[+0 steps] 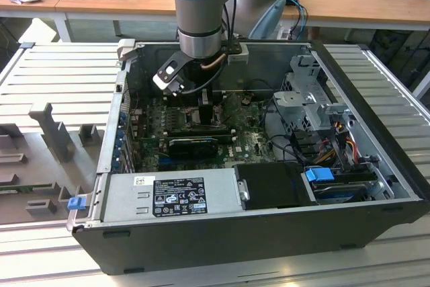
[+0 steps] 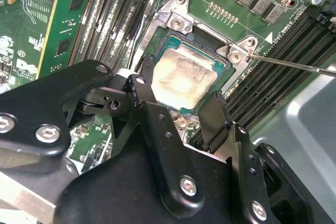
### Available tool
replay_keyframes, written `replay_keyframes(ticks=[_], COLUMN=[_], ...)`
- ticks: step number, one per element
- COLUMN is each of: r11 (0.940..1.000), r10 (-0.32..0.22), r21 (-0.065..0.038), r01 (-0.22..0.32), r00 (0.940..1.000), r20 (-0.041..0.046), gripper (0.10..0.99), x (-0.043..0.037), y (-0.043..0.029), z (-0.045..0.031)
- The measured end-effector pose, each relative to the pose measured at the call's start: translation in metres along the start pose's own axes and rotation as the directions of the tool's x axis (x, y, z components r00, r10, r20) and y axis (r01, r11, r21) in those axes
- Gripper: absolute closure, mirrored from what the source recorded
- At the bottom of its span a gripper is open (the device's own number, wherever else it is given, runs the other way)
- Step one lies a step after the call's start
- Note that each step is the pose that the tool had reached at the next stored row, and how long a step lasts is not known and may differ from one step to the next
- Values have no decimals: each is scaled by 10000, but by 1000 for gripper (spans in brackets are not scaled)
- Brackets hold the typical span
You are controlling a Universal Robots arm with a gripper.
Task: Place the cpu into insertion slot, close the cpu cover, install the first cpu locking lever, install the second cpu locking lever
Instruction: 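Place the cpu into insertion slot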
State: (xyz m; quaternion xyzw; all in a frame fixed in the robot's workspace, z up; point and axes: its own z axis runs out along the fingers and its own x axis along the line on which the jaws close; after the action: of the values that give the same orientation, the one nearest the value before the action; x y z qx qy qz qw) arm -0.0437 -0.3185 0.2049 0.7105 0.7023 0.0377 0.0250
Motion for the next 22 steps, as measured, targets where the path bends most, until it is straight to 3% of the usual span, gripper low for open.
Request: replay_keyframes(ticks=[8,11,12,13,16,22], r11=[10000,10000,10000,10000,10000,10000], r10=[1,1,1,1,2,0], r21=[3,4,5,4,11,15], r01=[-1,-1,-1,-1,-2,0], r00=[10000,10000,10000,10000,10000,10000], r20=[3,17,21,22,28,37], gripper=[494,682,682,804,980,980], x=[1,1,1,1,2,2], y=[6,7,8,8,9,11], z=[-66,-72,-74,-77,-85,-99])
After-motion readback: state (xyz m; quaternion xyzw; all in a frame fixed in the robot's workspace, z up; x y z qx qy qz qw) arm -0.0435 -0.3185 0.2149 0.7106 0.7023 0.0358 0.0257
